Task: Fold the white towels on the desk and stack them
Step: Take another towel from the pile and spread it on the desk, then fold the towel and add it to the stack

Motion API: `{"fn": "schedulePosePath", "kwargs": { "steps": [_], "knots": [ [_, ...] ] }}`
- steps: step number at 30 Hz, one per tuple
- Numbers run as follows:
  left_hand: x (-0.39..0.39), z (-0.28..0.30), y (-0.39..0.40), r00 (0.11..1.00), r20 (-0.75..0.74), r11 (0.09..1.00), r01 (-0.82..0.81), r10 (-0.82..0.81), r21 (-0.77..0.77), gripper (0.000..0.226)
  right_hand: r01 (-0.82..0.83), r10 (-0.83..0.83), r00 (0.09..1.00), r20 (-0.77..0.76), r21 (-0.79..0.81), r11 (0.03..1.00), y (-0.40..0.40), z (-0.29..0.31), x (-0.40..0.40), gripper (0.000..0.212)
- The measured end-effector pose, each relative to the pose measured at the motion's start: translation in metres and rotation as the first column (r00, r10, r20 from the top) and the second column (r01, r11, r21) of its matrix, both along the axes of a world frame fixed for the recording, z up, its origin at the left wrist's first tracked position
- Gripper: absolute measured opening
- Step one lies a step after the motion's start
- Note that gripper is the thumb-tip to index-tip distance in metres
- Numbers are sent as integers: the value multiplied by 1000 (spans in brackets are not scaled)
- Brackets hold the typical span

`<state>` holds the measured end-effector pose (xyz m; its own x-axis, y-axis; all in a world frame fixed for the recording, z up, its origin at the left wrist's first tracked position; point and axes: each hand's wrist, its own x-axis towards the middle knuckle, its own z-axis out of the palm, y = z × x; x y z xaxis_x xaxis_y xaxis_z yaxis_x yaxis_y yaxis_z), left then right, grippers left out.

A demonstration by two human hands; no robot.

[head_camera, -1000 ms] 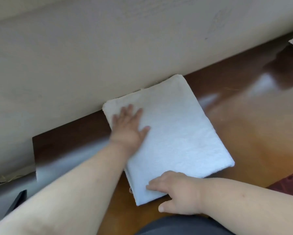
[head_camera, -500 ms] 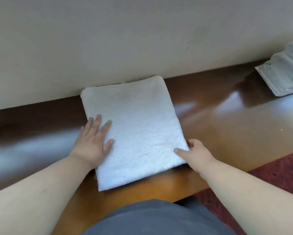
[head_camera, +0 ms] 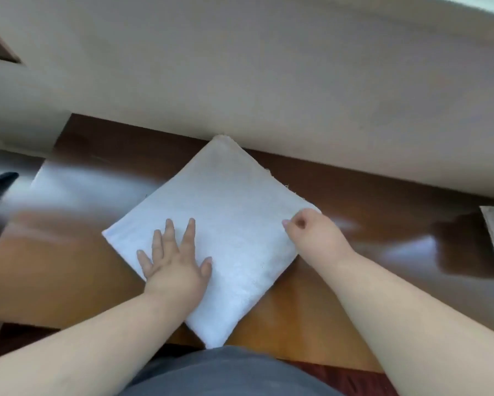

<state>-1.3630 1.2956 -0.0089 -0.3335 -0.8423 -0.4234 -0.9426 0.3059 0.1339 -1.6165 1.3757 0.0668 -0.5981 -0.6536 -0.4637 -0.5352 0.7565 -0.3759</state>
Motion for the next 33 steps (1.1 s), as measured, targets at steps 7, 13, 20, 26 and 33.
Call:
{"fn": "schedulePosePath", "kwargs": {
  "steps": [7, 13, 20, 26, 33],
  "knots": [
    [29, -19, 4, 1000, -21, 999, 20, -19, 29, 91, 201, -208, 958, 199, 52, 978, -6, -54, -70, 77],
    [42, 1, -60, 932, -2, 929, 363, -363, 72, 94, 165, -341, 818, 464, 378, 911, 62, -55, -64, 34],
    [10, 0, -67, 989, 39, 988, 136, -139, 75, 74, -215, -179, 809, 559, 567, 795, 134, -45, -40, 36],
    [39, -1, -1, 813, -289, 862, -491, 505, 124, 73, -120, 38, 972, 230, 357, 927, 106, -32, -59, 49],
    [86, 4, 48, 864, -180, 877, -434, 470, 207, 57, -9, -98, 951, 292, 343, 939, 119, -65, -3, 78]
  ]
}}
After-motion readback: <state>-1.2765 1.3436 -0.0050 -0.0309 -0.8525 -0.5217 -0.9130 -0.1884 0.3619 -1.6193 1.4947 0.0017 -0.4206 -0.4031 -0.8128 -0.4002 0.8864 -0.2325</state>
